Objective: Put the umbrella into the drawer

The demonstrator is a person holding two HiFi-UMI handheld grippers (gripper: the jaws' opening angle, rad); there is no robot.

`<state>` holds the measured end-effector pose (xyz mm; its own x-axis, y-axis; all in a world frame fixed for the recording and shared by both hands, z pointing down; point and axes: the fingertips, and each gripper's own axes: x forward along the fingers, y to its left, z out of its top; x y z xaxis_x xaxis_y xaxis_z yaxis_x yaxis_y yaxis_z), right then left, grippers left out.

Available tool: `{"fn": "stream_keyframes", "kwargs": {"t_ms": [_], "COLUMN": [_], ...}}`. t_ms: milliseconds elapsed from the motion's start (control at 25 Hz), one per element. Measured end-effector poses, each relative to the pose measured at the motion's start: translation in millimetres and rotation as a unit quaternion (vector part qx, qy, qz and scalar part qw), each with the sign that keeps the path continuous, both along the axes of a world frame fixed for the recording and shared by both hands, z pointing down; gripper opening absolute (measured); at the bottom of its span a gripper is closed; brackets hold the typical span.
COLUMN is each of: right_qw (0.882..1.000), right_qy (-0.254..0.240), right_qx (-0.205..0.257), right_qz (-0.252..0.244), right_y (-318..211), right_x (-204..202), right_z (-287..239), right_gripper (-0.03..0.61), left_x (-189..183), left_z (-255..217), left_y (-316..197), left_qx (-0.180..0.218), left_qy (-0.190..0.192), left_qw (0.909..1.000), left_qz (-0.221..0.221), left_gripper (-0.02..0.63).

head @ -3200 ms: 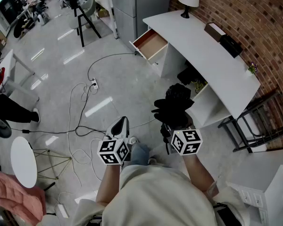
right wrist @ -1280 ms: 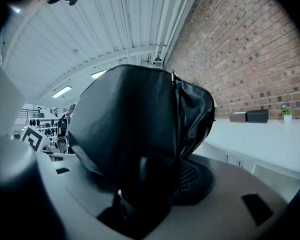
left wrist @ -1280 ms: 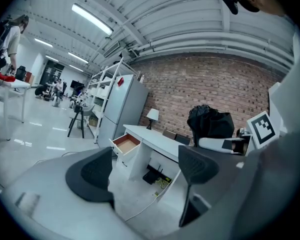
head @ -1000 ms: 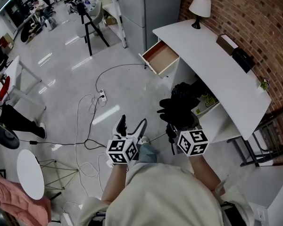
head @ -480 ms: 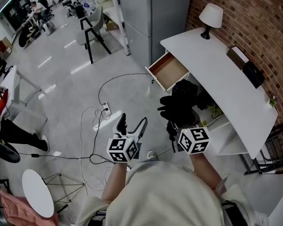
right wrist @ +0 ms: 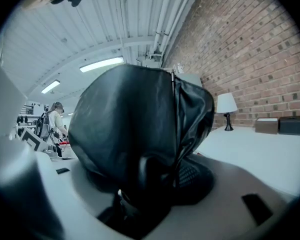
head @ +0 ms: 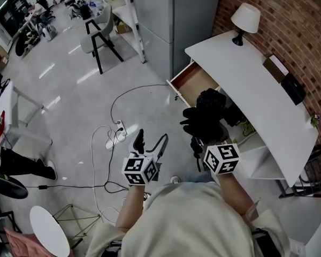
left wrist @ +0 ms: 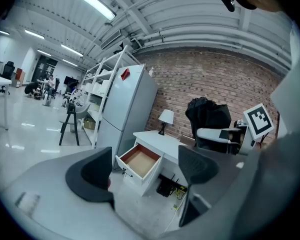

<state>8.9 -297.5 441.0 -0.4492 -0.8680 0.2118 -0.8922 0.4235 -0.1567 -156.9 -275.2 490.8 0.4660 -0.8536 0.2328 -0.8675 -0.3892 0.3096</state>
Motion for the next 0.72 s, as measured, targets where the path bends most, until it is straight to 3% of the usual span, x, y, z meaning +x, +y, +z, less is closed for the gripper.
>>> {"fn": "stream_keyframes", "kwargs": {"t_ms": [320, 720], "right_qw": [1.000, 0.998], "right_qy": [0.009, 0.020], "right_qx": [-0.015, -0.053], "right_qz": [-0.002, -0.016], "right_y": [-61, -185], "right_x": [4, 18], "right_z": [18, 57], "right_gripper": [0.247, 0.247], "left_x": [0, 18], "left_z": [22, 43], "left_y": [-50, -162], "left_qx": [-0.025, -0.051], "left_qy": [0.001, -0.006], "left_qw": [0.9997, 0.9985], "left_qz": [-0.008, -0.019], "left_gripper": [0.400, 0.399]}}
